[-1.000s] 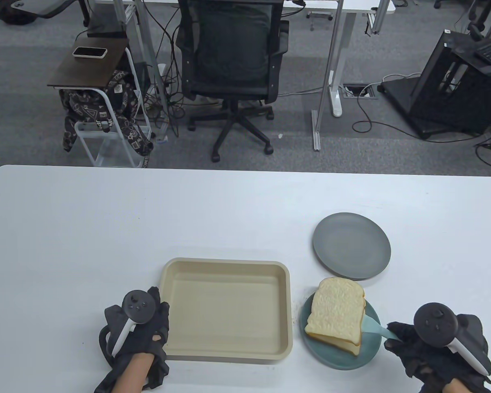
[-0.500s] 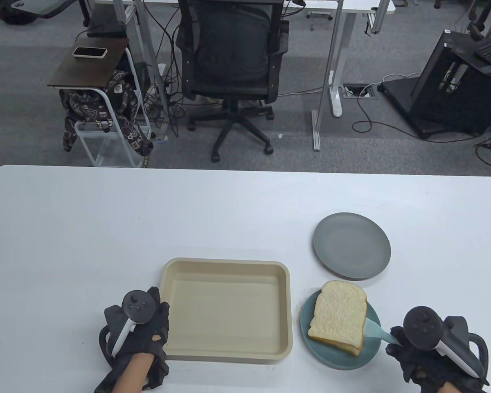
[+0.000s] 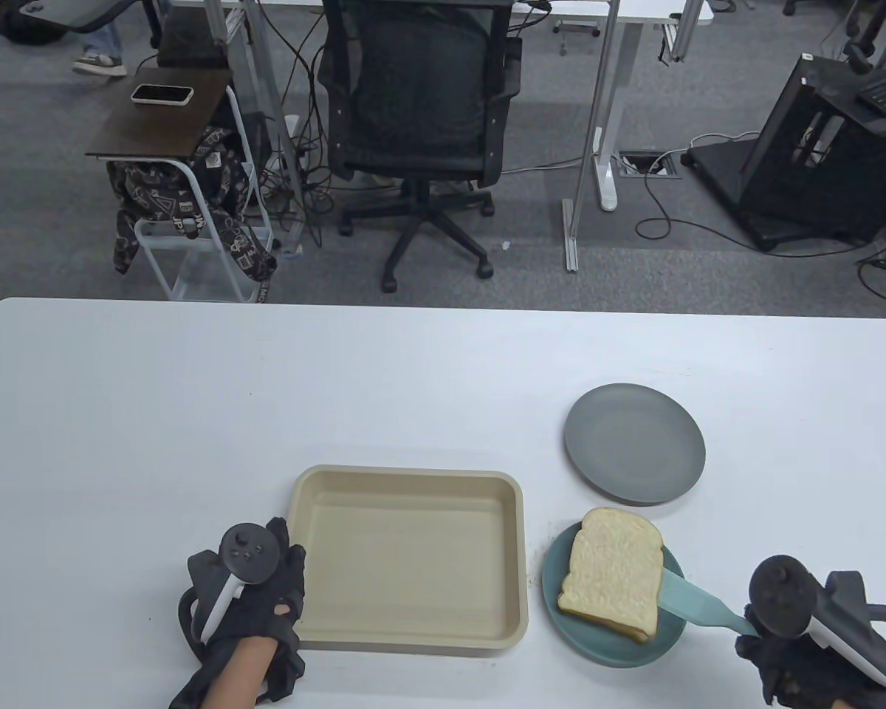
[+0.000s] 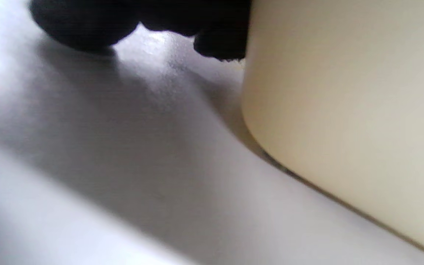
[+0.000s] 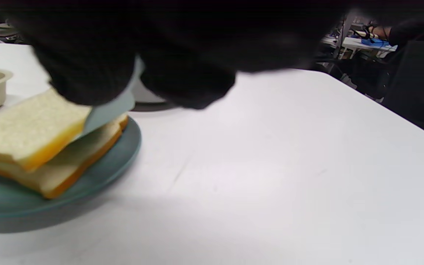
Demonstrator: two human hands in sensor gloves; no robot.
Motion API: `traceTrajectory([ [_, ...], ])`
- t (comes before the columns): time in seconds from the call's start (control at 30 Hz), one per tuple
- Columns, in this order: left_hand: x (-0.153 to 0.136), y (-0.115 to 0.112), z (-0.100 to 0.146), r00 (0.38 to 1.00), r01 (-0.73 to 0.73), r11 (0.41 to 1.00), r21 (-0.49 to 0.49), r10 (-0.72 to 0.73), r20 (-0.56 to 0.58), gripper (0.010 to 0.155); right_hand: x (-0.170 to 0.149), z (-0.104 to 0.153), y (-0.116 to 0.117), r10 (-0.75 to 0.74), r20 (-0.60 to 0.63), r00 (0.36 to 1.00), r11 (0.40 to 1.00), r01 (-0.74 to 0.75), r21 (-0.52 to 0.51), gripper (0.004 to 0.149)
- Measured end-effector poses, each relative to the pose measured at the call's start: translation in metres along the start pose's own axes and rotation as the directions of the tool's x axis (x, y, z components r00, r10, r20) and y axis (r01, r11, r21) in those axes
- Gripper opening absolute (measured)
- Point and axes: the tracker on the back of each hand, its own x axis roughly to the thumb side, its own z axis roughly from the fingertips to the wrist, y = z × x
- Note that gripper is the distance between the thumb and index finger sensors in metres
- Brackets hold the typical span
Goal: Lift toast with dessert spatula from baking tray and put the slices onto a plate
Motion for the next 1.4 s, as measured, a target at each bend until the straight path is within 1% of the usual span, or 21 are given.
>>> traceTrajectory([
  [0.17, 0.0, 0.0, 0.0, 1.0, 0.0, 1.0, 0.001, 0.0, 0.0, 0.063, -0.006, 0.005, -0.005, 0.021, -0.03, 0.999, 1.0, -0.02, 0.019, 0.049],
  [0.23, 0.0, 0.0, 0.0, 1.0, 0.001, 1.0, 0.001, -0.001, 0.0, 0.063, -0.007, 0.007, -0.008, 0.034, -0.055, 0.998, 0.998, -0.031, 0.051, 0.049],
  [0.3, 0.0, 0.0, 0.0, 1.0, 0.001, 1.0, 0.002, -0.001, -0.001, 0.063, -0.009, 0.008, -0.014, 0.065, -0.078, 0.995, 0.996, -0.06, 0.063, 0.05],
  [0.43, 0.0, 0.0, 0.0, 1.0, 0.002, 1.0, 0.001, -0.002, -0.001, 0.063, -0.01, 0.006, -0.028, 0.046, -0.118, 0.992, 0.999, -0.045, 0.014, 0.053],
  [0.53, 0.0, 0.0, 0.0, 1.0, 0.002, 1.0, 0.001, -0.002, -0.001, 0.063, -0.004, -0.004, -0.031, 0.007, -0.113, 0.994, 0.996, -0.017, -0.088, 0.056],
  [0.63, 0.0, 0.0, 0.0, 1.0, 0.003, 1.0, 0.003, -0.003, -0.002, 0.063, 0.002, -0.023, -0.024, -0.08, -0.077, 0.994, 0.986, 0.067, -0.155, 0.057],
  [0.73, 0.0, 0.0, 0.0, 1.0, 0.005, 1.0, 0.003, -0.005, -0.001, 0.063, 0.007, -0.045, -0.007, -0.213, -0.041, 0.976, 0.962, 0.202, -0.185, 0.056],
  [0.9, 0.001, 0.0, 0.0, 1.0, 0.011, 1.0, 0.005, -0.011, -0.004, 0.063, 0.009, -0.08, 0.017, -0.315, -0.039, 0.948, 0.925, 0.297, -0.238, 0.055],
  [1.0, 0.001, 0.0, 0.0, 1.0, 0.011, 1.0, 0.005, -0.011, -0.004, 0.063, 0.007, -0.102, 0.027, -0.396, -0.045, 0.917, 0.891, 0.373, -0.259, 0.055],
  [1.2, 0.001, 0.0, 0.0, 1.0, 0.013, 1.0, 0.004, -0.013, -0.005, 0.063, 0.003, -0.139, 0.046, -0.549, -0.102, 0.83, 0.824, 0.517, -0.23, 0.054],
  [1.4, 0.001, 0.0, 0.001, 1.0, 0.013, 1.0, 0.005, -0.013, -0.006, 0.063, 0.004, -0.161, 0.058, -0.583, -0.132, 0.802, 0.808, 0.554, -0.2, 0.054],
])
